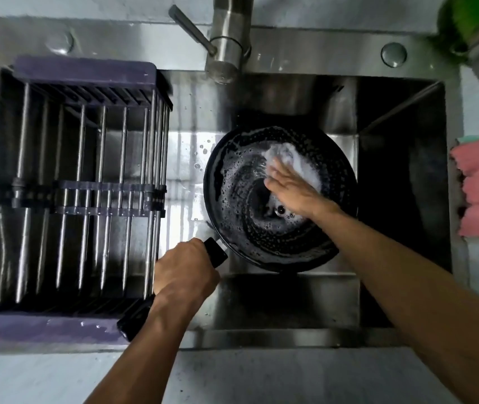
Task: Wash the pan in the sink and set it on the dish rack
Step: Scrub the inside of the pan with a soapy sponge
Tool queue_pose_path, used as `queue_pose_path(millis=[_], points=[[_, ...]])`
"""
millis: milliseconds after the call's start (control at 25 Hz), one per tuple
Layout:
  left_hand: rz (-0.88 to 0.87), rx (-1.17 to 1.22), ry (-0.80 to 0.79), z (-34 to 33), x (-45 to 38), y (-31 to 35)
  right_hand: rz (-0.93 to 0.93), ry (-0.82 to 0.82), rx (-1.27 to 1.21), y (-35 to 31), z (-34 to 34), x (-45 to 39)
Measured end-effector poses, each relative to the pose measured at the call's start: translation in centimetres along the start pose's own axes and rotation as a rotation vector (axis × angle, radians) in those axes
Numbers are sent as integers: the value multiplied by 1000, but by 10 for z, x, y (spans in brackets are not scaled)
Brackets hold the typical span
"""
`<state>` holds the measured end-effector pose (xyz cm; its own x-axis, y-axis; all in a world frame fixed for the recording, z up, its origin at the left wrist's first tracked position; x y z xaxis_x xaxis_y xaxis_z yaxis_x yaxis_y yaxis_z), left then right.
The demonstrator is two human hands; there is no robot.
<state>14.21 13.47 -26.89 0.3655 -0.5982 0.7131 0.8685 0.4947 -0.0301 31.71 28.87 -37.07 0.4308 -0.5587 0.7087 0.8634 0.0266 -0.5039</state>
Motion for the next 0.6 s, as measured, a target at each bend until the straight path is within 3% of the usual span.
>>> queue_pose_path(millis=[80, 200, 320, 400, 480, 600], points=[[-7, 1, 10, 4, 1, 2, -81, -63, 28, 40, -20, 38], [-5, 4, 31, 6, 7, 2, -51, -206, 61, 23, -80, 73], [4, -5, 44, 9, 6, 3, 131, 69, 169, -25, -54, 55], [-1, -20, 56, 11, 5, 3, 98, 256, 216, -29, -25, 51], [-34, -30, 68, 16, 14, 6, -79, 328, 1, -9, -4, 61], [-83, -48, 53, 27, 31, 11, -200, 460, -605, 4, 35, 97]])
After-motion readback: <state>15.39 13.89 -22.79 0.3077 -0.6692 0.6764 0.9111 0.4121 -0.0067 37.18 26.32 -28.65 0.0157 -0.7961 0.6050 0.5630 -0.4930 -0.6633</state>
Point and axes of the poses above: each hand's wrist, its own x-axis away from the middle knuckle, its own z-axis out of the back of the hand, y = z × x, the point moved 10 cm from there along -x, towards the middle knuckle, and after that the axes turned 2 degrees about x, right-handed, at the moved point
